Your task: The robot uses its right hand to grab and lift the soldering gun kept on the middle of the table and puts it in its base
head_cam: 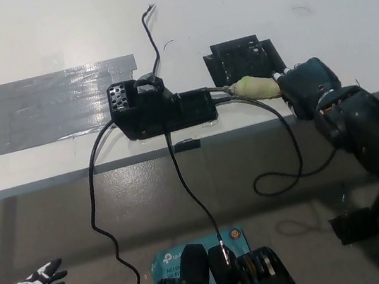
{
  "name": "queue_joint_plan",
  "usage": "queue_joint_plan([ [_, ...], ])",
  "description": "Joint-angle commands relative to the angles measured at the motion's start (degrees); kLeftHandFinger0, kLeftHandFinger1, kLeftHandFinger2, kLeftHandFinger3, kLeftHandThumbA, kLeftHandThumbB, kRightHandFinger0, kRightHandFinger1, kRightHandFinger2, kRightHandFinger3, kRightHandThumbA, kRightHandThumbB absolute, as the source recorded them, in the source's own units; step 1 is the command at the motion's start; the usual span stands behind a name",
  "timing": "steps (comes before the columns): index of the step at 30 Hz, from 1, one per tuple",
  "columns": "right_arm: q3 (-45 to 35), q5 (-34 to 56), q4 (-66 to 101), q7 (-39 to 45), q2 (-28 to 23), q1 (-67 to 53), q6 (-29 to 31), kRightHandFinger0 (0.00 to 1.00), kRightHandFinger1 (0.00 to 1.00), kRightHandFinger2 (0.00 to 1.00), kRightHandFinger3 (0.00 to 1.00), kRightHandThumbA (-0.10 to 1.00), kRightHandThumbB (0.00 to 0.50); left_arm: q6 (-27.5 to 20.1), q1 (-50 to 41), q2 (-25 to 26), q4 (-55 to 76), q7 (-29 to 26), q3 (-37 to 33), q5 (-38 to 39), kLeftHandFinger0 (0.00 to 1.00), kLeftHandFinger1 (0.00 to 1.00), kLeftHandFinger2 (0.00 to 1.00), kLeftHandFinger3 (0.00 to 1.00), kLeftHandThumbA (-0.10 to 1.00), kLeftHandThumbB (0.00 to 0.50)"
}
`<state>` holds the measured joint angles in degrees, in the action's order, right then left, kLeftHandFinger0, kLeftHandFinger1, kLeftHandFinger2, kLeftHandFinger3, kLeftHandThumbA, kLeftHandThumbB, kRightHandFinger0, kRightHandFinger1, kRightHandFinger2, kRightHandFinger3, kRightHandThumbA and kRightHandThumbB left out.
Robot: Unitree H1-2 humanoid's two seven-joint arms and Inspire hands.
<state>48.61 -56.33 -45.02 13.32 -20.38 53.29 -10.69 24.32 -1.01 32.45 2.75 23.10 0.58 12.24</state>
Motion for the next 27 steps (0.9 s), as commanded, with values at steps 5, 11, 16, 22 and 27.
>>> queue_joint_plan([
  [5, 3.02, -2.94, -2.73, 4.52, 2.01, -7.88, -1.63, 0.0, 0.25, 0.6, 0.76, 0.29, 0.0, -3.68, 0.07, 3.02, -0.1, 3.56, -0.75, -1.1, 1.0, 1.0, 1.0, 1.0, 0.84, 0.245],
  [11, -0.03, -1.41, -1.28, -1.34, 0.66, -9.21, 1.22, 0.01, 0.33, 0.64, 0.46, 0.03, 0.0, -3.62, 0.44, 3.18, -0.62, 3.74, -1.12, -1.95, 1.0, 1.0, 1.0, 1.0, 0.87, 0.231],
  [16, -3.0, -0.26, -1.12, -5.32, -0.17, -9.0, 2.86, 0.0, 0.33, 0.63, 0.24, 0.11, 0.0, -3.21, 0.27, 3.33, -0.47, 3.26, -0.91, -2.96, 1.0, 1.0, 1.0, 1.0, 0.89, 0.226],
  [22, -8.73, 3.94, 0.15, -9.13, -2.05, -8.05, 9.21, 0.0, 0.33, 0.66, 0.18, -0.1, 0.0, -3.41, 0.46, 3.63, -0.51, 3.56, -0.88, -3.99, 1.0, 1.0, 1.0, 1.0, 0.89, 0.184],
  [27, -13.29, 6.74, 0.31, -14.43, -3.36, -6.96, 15.79, 0.0, 0.3, 0.64, 0.05, -0.1, 0.0, -2.74, 0.19, 3.71, 0.05, 3.02, -0.73, -4.88, 1.0, 1.0, 1.0, 1.0, 0.92, 0.191],
])
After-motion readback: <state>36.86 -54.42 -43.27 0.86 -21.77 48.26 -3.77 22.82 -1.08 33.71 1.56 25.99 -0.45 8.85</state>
